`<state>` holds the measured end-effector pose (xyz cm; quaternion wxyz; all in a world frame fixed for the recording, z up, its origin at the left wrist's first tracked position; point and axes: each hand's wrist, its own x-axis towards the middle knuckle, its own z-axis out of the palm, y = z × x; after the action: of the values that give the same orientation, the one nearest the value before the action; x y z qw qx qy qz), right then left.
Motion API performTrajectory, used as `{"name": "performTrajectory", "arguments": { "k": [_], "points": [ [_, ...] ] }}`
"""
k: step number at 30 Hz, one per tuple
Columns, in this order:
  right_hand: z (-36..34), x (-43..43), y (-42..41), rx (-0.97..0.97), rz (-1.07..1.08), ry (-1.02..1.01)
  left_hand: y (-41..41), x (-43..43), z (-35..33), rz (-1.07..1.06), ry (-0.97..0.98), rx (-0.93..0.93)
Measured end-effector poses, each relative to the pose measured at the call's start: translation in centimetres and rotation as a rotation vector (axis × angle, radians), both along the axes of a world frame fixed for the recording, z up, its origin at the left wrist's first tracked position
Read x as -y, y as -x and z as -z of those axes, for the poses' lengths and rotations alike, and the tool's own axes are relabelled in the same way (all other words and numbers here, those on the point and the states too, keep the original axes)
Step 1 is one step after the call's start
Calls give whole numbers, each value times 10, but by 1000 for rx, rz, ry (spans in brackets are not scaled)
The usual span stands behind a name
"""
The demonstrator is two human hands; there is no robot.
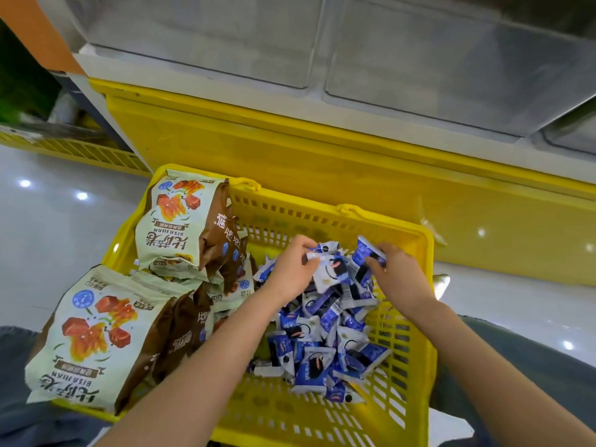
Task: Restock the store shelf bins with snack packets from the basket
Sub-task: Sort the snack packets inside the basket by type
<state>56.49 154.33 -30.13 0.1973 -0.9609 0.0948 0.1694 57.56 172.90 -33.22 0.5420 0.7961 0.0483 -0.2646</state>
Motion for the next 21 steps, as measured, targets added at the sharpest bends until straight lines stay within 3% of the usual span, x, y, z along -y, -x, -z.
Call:
{"name": "performTrajectory", "arguments": {
  "k": [3, 6, 7, 8, 11, 13, 17, 21],
  "points": [
    [-7, -13, 11, 106, -60, 154, 3, 3, 4, 141, -68, -26],
    [-12, -33, 36, 403, -202, 31, 20, -12, -1, 222, -215, 143],
    [-10, -41, 46, 423, -276, -33, 31, -21, -3, 226, -250, 194],
    [-7, -49, 56, 362, -354, -118, 45, -31, -6, 223, -274, 218],
    [20, -78, 81, -74, -499, -335, 91, -64, -14, 289, -355, 128],
    [44, -96, 91, -271, -563, -365, 117, -83, -20, 425, -404, 63],
    [76, -116, 104, -391, -652, -272, 149, -115, -37, 587, -469, 142],
    [88, -127, 107, -362, -753, -71, 169, -134, -45, 618, -549, 342]
  ]
}}
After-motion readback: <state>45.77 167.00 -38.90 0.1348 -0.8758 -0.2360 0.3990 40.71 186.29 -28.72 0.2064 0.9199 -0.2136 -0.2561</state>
